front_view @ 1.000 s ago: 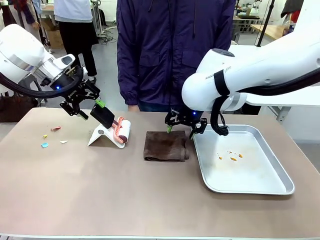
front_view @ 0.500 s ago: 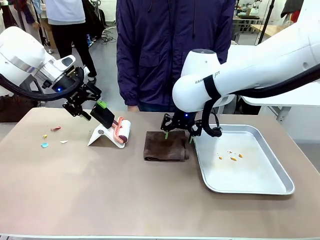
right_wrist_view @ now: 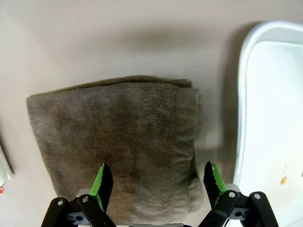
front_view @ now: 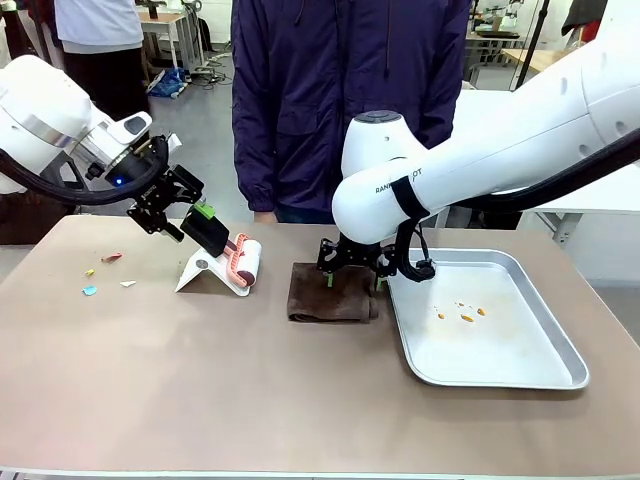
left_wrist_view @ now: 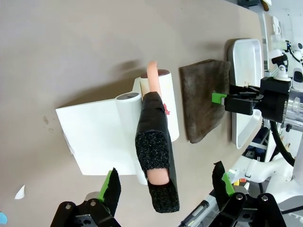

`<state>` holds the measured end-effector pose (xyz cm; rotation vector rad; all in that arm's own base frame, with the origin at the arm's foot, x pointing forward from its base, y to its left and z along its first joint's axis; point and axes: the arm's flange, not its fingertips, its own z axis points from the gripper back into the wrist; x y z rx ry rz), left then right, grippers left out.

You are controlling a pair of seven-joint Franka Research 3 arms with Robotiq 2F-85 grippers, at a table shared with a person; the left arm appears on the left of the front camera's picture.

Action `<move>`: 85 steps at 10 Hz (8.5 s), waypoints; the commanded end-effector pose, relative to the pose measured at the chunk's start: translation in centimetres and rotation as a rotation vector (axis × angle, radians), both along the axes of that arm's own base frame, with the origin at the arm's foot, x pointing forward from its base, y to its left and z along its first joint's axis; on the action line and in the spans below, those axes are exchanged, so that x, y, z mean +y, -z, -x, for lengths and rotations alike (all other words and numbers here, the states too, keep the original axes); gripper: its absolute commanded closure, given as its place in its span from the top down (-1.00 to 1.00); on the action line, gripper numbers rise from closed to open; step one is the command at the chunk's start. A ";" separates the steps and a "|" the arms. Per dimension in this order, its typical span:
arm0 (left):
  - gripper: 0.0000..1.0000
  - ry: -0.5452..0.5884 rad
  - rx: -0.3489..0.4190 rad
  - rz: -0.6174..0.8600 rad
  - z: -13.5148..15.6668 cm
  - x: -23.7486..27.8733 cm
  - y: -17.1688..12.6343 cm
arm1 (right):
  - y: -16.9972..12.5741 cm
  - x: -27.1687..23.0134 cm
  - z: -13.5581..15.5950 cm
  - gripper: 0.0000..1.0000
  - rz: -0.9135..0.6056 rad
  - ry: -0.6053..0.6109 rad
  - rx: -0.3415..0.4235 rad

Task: Clean the surface of the table.
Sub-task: Hold the Lint Roller with your left hand and the towel with your right hand, then if a person points to the right, clean the right side of the table with your right hand, and if they point to the left, clean the left side with your left hand.

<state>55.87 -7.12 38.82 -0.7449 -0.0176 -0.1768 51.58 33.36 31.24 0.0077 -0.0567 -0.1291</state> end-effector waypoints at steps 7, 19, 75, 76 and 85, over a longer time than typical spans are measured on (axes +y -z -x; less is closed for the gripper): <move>1.00 -0.014 -0.048 0.047 0.7 0.0 0.2 | 0.3 0.6 -0.1 1.00 0.022 0.013 -0.032; -0.92 -0.058 -0.074 0.109 0.8 -0.1 -0.4 | 1.5 0.2 0.0 -1.00 0.004 -0.027 0.033; -0.72 -0.210 0.025 0.727 19.7 37.4 -1.2 | -10.2 -47.1 25.7 -1.00 -1.285 0.003 -0.129; -0.72 -0.210 0.025 0.727 19.7 37.4 -1.2 | -10.2 -47.1 25.7 -1.00 -1.285 0.003 -0.129; -0.72 -0.210 0.025 0.727 19.7 37.4 -1.2 | -10.2 -47.1 25.7 -1.00 -1.285 0.003 -0.129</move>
